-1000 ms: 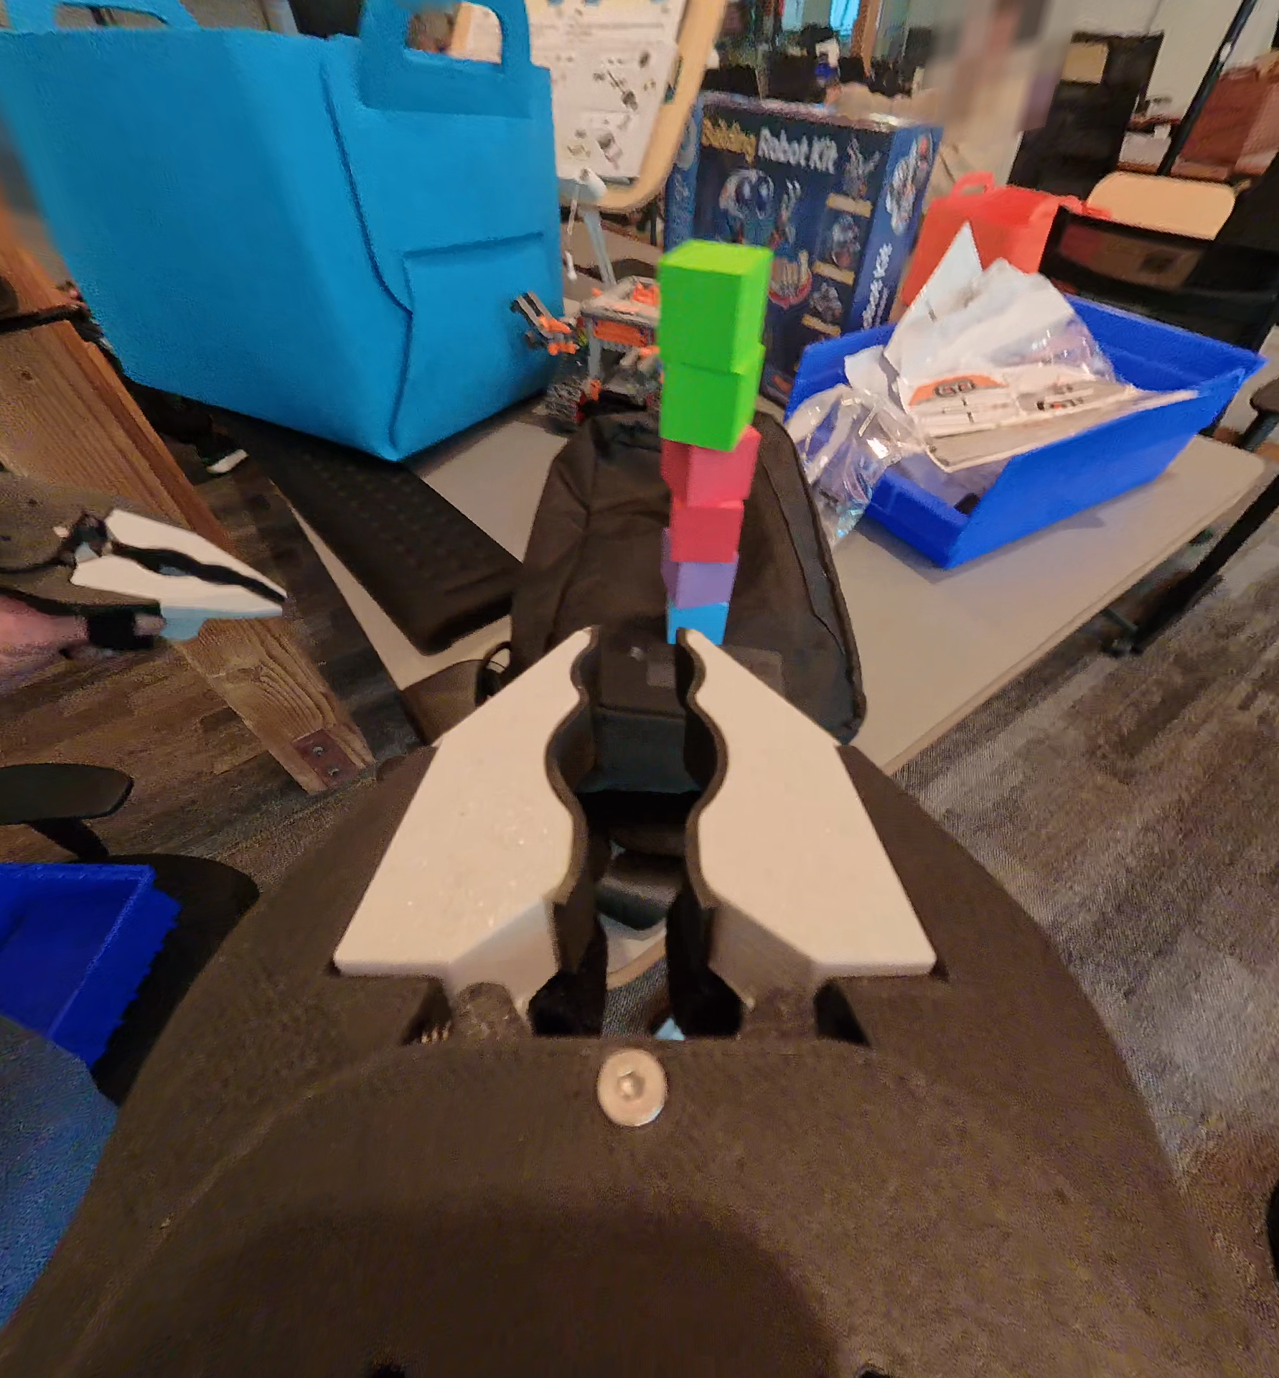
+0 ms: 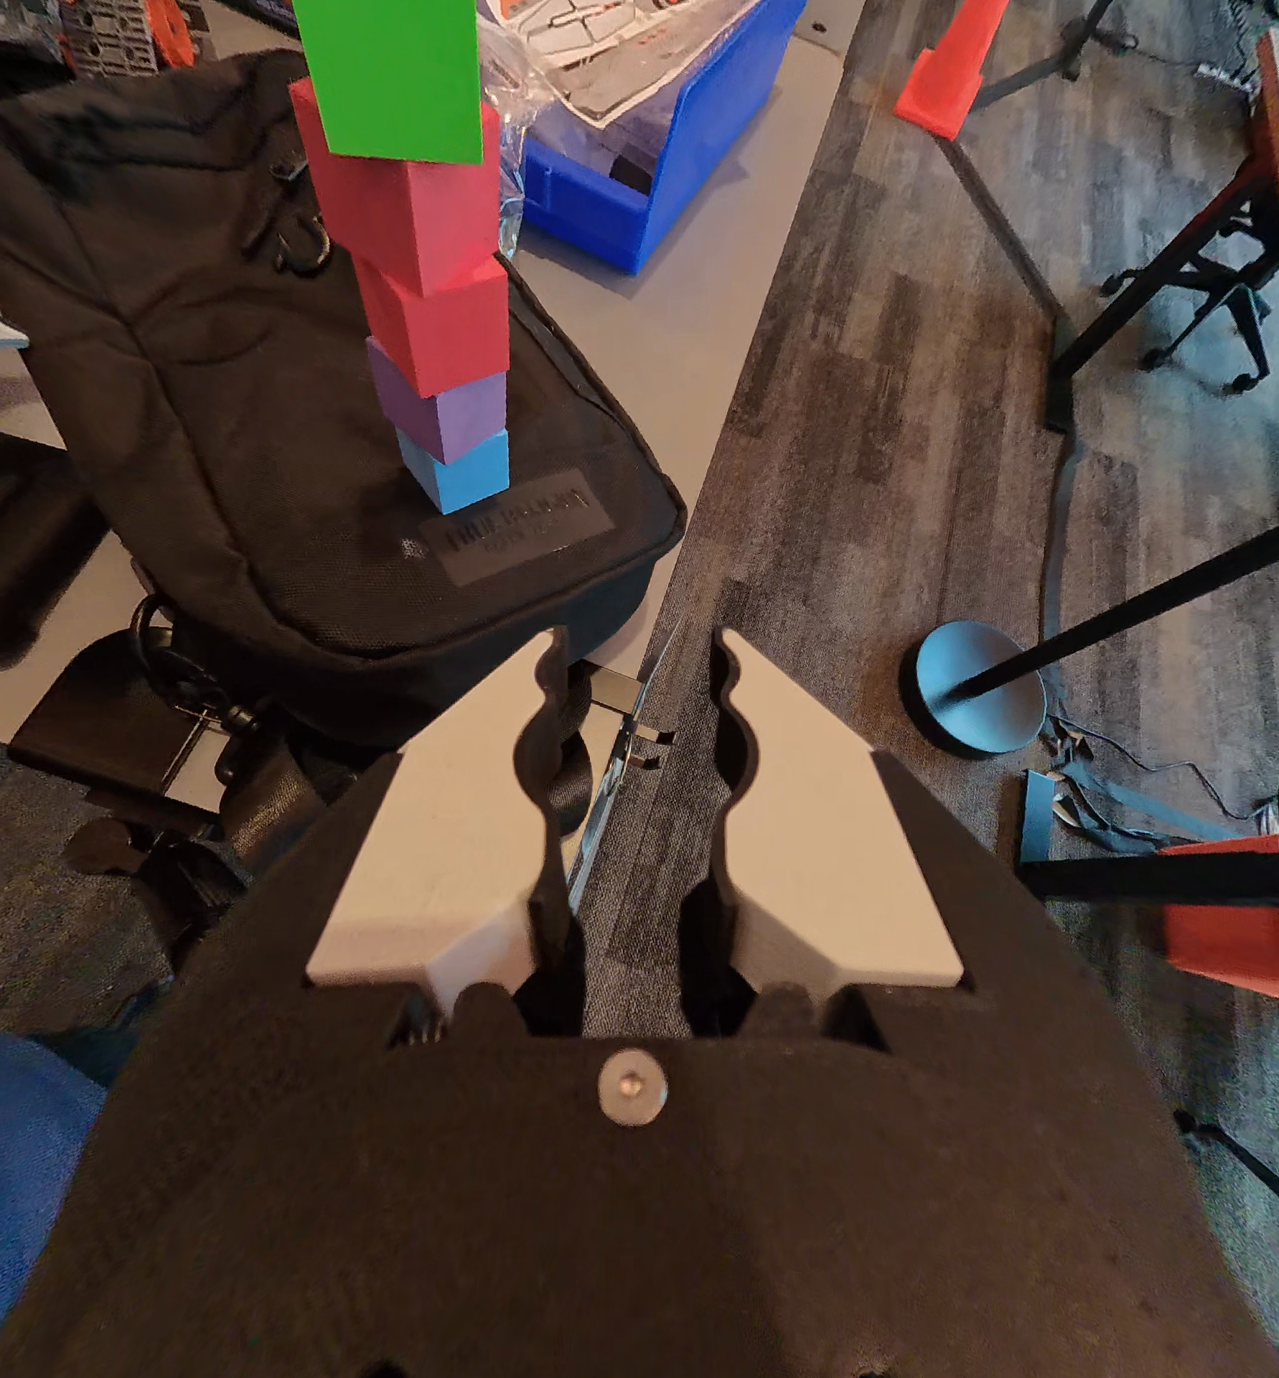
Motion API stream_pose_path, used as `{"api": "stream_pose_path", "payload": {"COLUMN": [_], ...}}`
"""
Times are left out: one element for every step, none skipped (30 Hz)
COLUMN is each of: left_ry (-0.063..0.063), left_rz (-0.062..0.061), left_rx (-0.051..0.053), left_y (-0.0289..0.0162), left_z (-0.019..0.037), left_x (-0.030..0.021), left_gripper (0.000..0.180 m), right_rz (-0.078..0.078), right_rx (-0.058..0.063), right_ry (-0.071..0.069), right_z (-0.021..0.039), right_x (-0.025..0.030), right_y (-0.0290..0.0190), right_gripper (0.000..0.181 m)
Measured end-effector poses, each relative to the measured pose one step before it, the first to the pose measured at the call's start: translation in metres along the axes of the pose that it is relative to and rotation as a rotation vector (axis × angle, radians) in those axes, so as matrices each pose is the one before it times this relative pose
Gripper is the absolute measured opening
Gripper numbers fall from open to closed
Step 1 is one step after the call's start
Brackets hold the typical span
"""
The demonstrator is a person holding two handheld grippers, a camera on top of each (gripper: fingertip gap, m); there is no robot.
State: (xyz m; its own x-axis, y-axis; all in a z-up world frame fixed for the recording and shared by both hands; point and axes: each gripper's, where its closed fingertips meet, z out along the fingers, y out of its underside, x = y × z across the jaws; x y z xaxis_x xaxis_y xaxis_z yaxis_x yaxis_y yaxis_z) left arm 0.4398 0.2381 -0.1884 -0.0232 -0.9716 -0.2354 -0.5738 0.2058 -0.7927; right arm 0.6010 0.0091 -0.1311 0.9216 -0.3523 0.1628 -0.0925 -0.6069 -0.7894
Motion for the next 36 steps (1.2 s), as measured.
{"api": "stream_pose_path", "payload": {"left_ry": [0.0065,0.0192,0.0134,-0.0036,-0.0059,0.0036,0.0017,-0.0070,-0.0042,0.0004,-0.0019,-0.0061,-0.0029,0.0038,0.0052,0.0078,0.0092,0.0090,0.0054,0.0017,0.0003,0.0029,0.0028,0.0019,0.0062,0.0036,0.0023,-0.0001,-0.0003,-0.0002,-0.0026,-0.0003,-0.0045,-0.0097,-0.0034,0.0014], "left_rz": [0.0029,-0.0112,-0.0169,-0.0080,-0.0021,-0.0049,-0.0040,0.0024,0.0029,-0.0024,-0.0034,0.0023,0.0036,-0.0014,-0.0048,-0.0075,-0.0077,-0.0011,0.0025,0.0045,0.0050,0.0024,0.0009,0.0017,0.0006,-0.0016,-0.0025,-0.0029,-0.0012,-0.0012,-0.0011,-0.0004,0.0015,0.0031,0.0009,-0.0040], "left_rx": [0.0018,0.0221,0.0200,0.0090,0.0143,0.0164,0.0135,0.0134,0.0093,0.0075,0.0081,0.0094,0.0110,0.0110,0.0141,0.0139,0.0073,-0.0029,-0.0030,0.0078,0.0137,0.0121,0.0047,0.0011,0.0025,0.0082,0.0102,0.0054,0.0038,0.0041,0.0074,0.0080,-0.0016,-0.0059,0.0083,0.0108], "left_y": [0.00380,0.00083,0.00093,0.00213,0.00068,-0.00006,-0.00012,0.00003,0.00057,0.00080,0.00075,0.00012,-0.00081,-0.00107,-0.00121,-0.00091,-0.00023,0.00054,0.00050,-0.00101,-0.00214,-0.00166,-0.00032,0.00005,-0.00044,-0.00119,-0.00141,-0.00074,-0.00047,-0.00071,-0.00138,-0.00099,0.00116,0.00227,0.00025,-0.00030], "left_z": [0.00179,0.00035,0.00023,0.00011,-0.00031,-0.00069,-0.00094,-0.00154,-0.00173,-0.00154,-0.00195,-0.00243,-0.00257,-0.00247,-0.00212,-0.00112,-0.00005,0.00060,0.00071,-0.00016,-0.00095,-0.00107,-0.00060,-0.00026,-0.00040,-0.00086,-0.00113,-0.00093,-0.00100,-0.00136,-0.00215,-0.00266,-0.00253,-0.00291,-0.00363,-0.00324], "left_x": [-0.00163,0.00048,0.00014,-0.00158,-0.00141,0.00010,0.00019,-0.00077,-0.00012,0.00060,0.00013,-0.00079,-0.00098,-0.00044,-0.00034,0.00014,0.00071,0.00108,0.00093,0.00062,0.00062,0.00092,0.00058,0.00038,0.00081,0.00040,0.00020,-0.00012,-0.00004,0.00004,-0.00003,0.00033,-0.00067,-0.00173,-0.00126,-0.00099], "left_gripper": [0.047,0.045,0.045,0.045,0.047,0.046,0.045,0.045,0.043,0.041,0.041,0.042,0.041,0.040,0.038,0.037,0.037,0.037,0.037,0.037,0.037,0.035,0.035,0.035,0.035,0.035,0.035,0.035,0.035,0.035,0.035,0.035,0.034,0.035,0.035,0.034], "right_rz": [0.0011,0.0044,0.0176,0.0251,0.0212,0.0096,0.0071,0.0182,0.0228,0.0134,0.0021,-0.0091,-0.0160,-0.0075,0.0043,0.0100,0.0117,-0.0005,-0.0033,0.0123,0.0196,0.0150,0.0131,0.0104,0.0002,-0.0028,-0.0027,-0.0052,-0.0034,-0.0089,-0.0225,-0.0255,-0.0256,-0.0386,-0.0407,-0.0288], "right_rx": [-0.0132,-0.0151,-0.0110,-0.0018,-0.0040,-0.0159,-0.0215,-0.0166,-0.0116,-0.0107,-0.0046,-0.0089,-0.0190,-0.0150,-0.0034,0.0022,-0.0055,-0.0210,-0.0186,-0.0023,0.0010,-0.0032,-0.0007,0.0026,-0.0011,-0.0008,-0.0038,-0.0078,-0.0002,0.0035,-0.0043,-0.0016,-0.0048,-0.0162,-0.0060,0.0145], "right_ry": [0.0005,-0.0067,-0.0120,-0.0049,0.0063,0.0170,0.0099,-0.0028,-0.0087,-0.0026,0.0111,0.0232,0.0242,0.0140,0.0022,-0.0076,-0.0095,-0.0015,-0.0030,-0.0169,-0.0132,-0.0008,-0.0089,-0.0108,0.0012,0.0041,0.0039,0.0123,0.0092,0.0054,0.0152,0.0170,0.0104,0.0166,0.0135,-0.0141], "right_z": [0.00227,0.00311,0.00368,0.00388,0.00434,0.00486,0.00503,0.00470,0.00341,0.00233,0.00170,0.00161,0.00169,0.00145,0.00100,0.00106,0.00157,0.00271,0.00311,0.00291,0.00286,0.00300,0.00239,0.00155,0.00071,0.00010,-0.00022,-0.00041,-0.00070,-0.00071,-0.00018,0.00007,0.00096,0.00149,0.00044,-0.00102], "right_x": [-0.00152,-0.00234,-0.00255,-0.00082,0.00132,0.00260,0.00099,-0.00118,-0.00236,-0.00242,-0.00128,-0.00002,0.00028,-0.00050,-0.00143,-0.00256,-0.00289,-0.00230,-0.00308,-0.00448,-0.00319,-0.00124,-0.00325,-0.00433,-0.00319,-0.00301,-0.00309,-0.00197,-0.00266,-0.00426,-0.00434,-0.00485,-0.00612,-0.00528,-0.00513,-0.00766], "right_y": [0.00089,0.00069,-0.00043,-0.00185,-0.00137,0.00042,0.00103,0.00015,-0.00071,-0.00093,-0.00161,-0.00085,0.00079,0.00007,-0.00208,-0.00345,-0.00241,-0.00003,0.00001,-0.00187,-0.00170,-0.00066,-0.00111,-0.00173,-0.00171,-0.00227,-0.00236,-0.00228,-0.00418,-0.00546,-0.00488,-0.00538,-0.00500,-0.00291,-0.00342,-0.00490], "right_gripper": [0.035,0.032,0.029,0.022,0.017,0.017,0.014,0.009,0.005,0.001,0.000,0.000,0.000,0.000,0.000,0.000,0.000,0.000,0.000,0.000,0.000,0.000,0.000,0.000,0.000,0.000,0.000,0.000,0.000,0.000,0.000,0.000,0.000,0.000,0.000,0.000]}}
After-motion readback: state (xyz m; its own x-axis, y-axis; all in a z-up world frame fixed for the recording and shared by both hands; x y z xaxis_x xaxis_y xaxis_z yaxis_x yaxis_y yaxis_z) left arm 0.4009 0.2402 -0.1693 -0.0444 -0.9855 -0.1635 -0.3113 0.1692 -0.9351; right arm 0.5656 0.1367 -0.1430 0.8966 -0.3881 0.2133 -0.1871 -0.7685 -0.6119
